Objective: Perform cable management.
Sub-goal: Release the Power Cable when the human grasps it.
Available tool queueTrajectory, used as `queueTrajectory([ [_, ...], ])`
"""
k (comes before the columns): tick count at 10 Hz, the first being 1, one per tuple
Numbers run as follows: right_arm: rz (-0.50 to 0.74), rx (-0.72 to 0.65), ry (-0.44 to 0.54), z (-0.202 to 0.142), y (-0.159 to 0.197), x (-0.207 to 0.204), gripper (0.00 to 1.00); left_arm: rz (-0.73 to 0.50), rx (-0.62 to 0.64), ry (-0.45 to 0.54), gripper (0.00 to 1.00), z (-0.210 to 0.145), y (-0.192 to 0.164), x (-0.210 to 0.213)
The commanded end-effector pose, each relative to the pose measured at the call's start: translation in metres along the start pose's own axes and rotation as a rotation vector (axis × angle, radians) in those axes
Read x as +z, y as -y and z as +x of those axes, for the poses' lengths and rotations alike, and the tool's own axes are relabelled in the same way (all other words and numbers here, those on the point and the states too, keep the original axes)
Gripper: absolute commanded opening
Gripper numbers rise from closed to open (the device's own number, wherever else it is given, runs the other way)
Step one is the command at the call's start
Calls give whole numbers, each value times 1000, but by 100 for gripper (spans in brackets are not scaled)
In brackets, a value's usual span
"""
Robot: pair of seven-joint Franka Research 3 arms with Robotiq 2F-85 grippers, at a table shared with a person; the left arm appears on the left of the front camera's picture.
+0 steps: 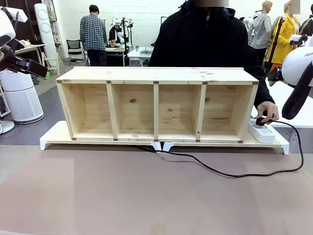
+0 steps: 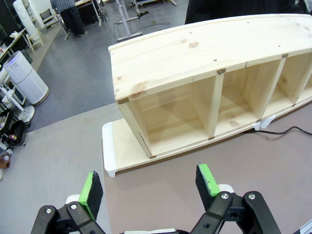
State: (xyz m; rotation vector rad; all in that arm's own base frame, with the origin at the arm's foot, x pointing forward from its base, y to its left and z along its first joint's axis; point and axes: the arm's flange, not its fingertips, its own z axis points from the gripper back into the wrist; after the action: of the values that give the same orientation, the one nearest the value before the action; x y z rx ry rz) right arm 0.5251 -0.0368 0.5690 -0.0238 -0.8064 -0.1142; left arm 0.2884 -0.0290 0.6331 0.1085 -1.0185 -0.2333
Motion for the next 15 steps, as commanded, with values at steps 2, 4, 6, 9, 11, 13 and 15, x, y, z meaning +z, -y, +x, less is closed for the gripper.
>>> queueTrajectory([
  [2,0,1,-5,-1,0,-1,100,4,-1,9,100,1,0,-2],
  [4,0,1,-5,-1,0,-1,100,4,-1,9,100,1,0,-2],
  [6,0,1,-5,-1,0,-1,100,4,-1,9,100,1,0,-2],
  [9,0,1,-5,-1,0,-1,100,4,-1,9,100,1,0,-2],
  [11,0,1,-5,-1,0,-1,100,4,-1,9,100,1,0,-2],
  [13,0,1,-5,-1,0,-1,100,4,-1,9,100,1,0,-2],
  [15,0,1,-5,-1,0,-1,100,4,-1,9,100,1,0,-2],
])
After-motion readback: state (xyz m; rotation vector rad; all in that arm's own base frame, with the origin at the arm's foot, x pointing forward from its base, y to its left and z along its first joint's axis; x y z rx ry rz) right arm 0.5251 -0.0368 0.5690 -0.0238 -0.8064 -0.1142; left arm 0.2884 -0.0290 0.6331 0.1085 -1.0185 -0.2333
